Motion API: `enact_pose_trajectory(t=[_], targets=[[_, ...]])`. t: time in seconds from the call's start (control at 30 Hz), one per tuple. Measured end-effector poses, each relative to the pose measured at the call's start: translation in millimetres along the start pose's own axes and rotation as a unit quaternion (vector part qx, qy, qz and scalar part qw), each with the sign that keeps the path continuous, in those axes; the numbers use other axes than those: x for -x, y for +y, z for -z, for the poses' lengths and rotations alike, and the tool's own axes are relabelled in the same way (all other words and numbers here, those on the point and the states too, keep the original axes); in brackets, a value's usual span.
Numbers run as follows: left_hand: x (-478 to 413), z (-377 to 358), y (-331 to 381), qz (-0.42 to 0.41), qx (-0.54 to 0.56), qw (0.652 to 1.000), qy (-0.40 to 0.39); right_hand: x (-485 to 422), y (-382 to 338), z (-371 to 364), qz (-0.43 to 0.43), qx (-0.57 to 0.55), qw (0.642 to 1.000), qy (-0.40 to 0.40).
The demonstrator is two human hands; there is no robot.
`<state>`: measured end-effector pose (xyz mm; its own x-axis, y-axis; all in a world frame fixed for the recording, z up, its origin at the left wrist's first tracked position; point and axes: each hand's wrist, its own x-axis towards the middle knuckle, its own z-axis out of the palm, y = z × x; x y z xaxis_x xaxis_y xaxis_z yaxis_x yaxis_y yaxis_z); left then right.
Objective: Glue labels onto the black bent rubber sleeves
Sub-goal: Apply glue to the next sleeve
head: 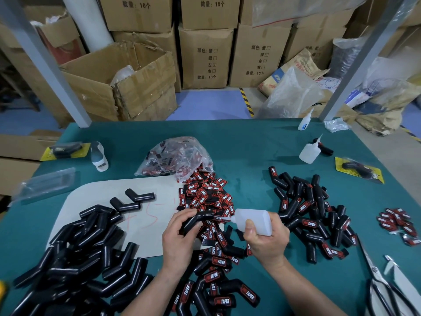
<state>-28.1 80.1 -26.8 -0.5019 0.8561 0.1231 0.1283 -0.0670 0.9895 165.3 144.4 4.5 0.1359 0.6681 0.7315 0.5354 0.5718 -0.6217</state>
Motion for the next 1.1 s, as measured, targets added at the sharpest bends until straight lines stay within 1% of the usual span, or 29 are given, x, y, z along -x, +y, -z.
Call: enact_pose_trajectory(t=[1.1], targets=[[1.0,-0.7,7.1,0.016,0.020,1.000,0.018,-5.0,2.5,-0.8,0.011,0.018,1.000,0.008]])
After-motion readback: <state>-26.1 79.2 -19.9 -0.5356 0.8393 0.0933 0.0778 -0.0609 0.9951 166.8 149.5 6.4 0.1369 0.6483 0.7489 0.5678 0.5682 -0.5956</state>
